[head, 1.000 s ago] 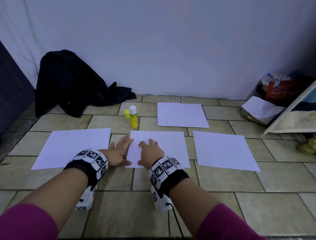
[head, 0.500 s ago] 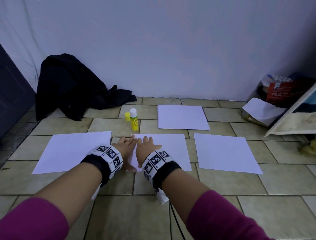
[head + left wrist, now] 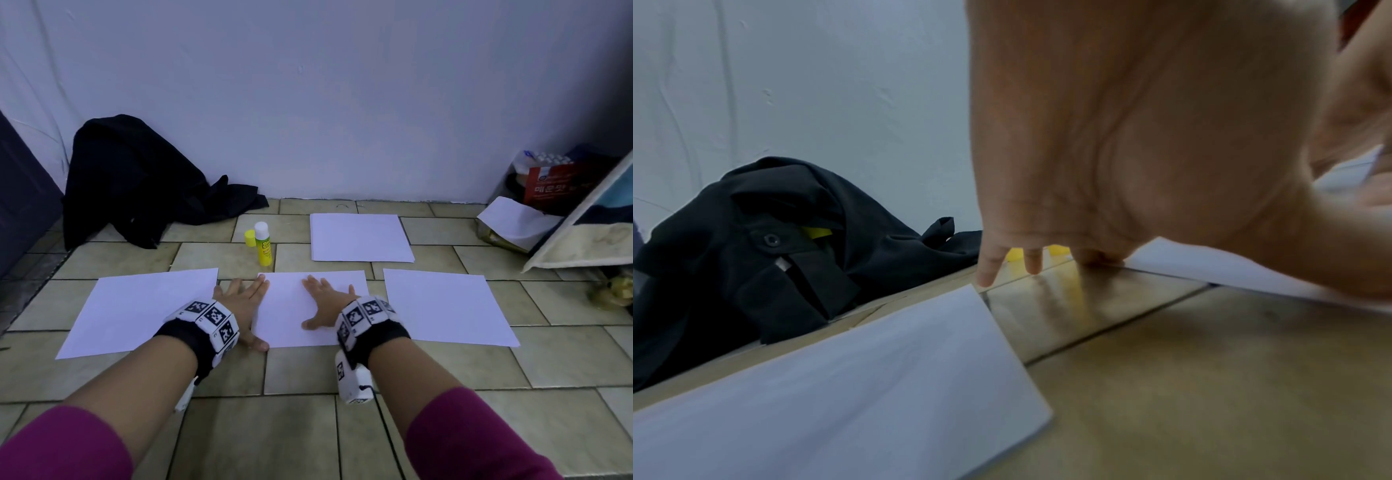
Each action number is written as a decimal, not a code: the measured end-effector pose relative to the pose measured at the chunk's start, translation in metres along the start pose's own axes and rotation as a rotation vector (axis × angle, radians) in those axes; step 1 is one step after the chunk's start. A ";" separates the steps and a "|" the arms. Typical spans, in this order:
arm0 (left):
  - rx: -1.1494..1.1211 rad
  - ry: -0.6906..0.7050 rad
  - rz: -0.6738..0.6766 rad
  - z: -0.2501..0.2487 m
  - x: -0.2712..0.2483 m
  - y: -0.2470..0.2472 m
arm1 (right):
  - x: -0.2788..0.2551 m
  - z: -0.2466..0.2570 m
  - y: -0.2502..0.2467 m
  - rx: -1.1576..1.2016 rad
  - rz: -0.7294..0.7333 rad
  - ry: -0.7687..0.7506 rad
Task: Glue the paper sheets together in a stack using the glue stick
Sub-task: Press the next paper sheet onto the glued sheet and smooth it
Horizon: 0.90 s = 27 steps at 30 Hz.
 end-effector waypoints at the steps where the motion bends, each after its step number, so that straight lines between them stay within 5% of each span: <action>1: -0.006 -0.002 0.012 0.000 0.000 0.000 | -0.003 -0.013 -0.003 0.007 -0.001 0.033; 7: 0.005 -0.011 0.026 0.000 -0.001 0.000 | -0.017 -0.062 -0.013 -0.009 0.004 0.189; 18: 0.129 -0.078 -0.022 -0.014 -0.019 -0.022 | -0.025 -0.041 -0.024 -0.224 -0.246 0.436; 22: -0.093 0.087 -0.268 -0.047 -0.017 -0.039 | -0.023 -0.021 -0.013 -0.125 -0.222 0.381; 27: -0.018 0.212 -0.196 -0.076 -0.023 -0.036 | -0.025 0.000 0.002 -0.001 -0.230 0.396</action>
Point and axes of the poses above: each hand's wrist, its own x-axis towards the middle knuckle, its own y-axis out of the palm, z = x × y, the point moved 6 cm from there along x, towards the middle knuckle, and after that the axes turned 5 degrees about -z, right-handed, at the moved point
